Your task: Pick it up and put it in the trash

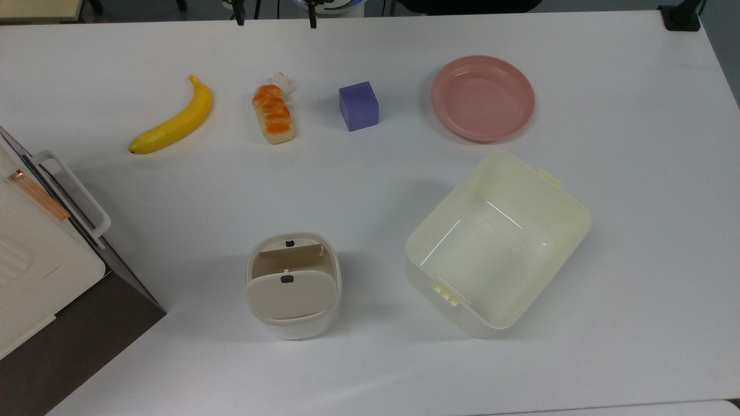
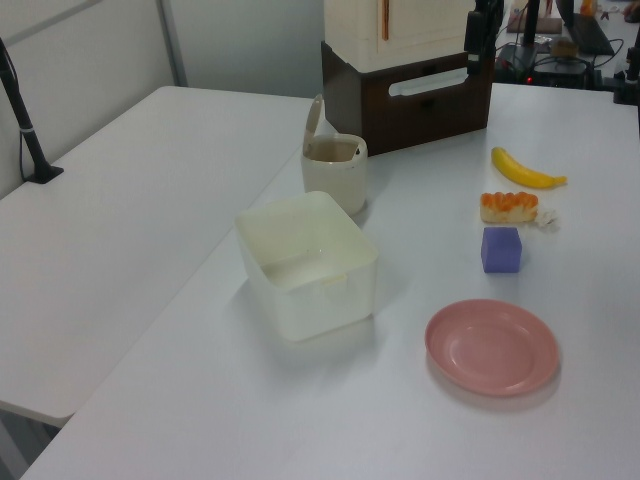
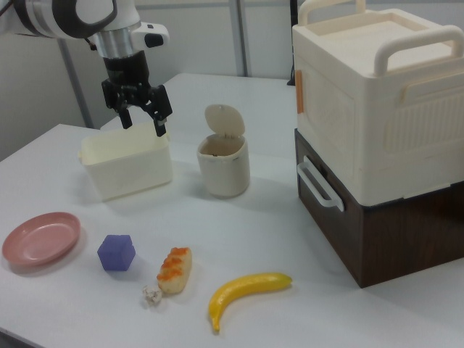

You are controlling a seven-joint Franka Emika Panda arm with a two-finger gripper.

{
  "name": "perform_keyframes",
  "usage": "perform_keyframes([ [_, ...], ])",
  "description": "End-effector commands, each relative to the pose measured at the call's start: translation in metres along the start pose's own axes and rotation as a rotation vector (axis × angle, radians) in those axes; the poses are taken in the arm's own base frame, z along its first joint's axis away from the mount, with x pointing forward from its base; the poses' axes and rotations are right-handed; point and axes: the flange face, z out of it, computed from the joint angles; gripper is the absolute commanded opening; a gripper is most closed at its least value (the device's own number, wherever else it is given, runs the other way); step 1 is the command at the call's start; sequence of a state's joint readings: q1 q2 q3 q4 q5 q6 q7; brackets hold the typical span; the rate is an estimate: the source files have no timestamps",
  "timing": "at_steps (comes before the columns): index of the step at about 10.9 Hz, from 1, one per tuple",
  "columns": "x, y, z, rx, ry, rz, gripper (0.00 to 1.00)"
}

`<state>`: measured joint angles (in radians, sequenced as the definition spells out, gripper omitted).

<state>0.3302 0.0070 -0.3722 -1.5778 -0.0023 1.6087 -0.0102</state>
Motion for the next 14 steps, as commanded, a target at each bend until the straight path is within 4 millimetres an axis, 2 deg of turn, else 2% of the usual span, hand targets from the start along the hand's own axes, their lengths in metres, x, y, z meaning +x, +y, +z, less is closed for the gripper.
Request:
perform_keyframes([
  [1,-0.007,0.0015,0.0046,0.012,-0.013,0.001,1.0],
  [11,-0.0062,0.0006,0.0058,0.012,-0.012,-0.002,1.0],
  [14,-0.0079,0.0013,0.0125,0.011,-0.023,-0.027,1.0],
])
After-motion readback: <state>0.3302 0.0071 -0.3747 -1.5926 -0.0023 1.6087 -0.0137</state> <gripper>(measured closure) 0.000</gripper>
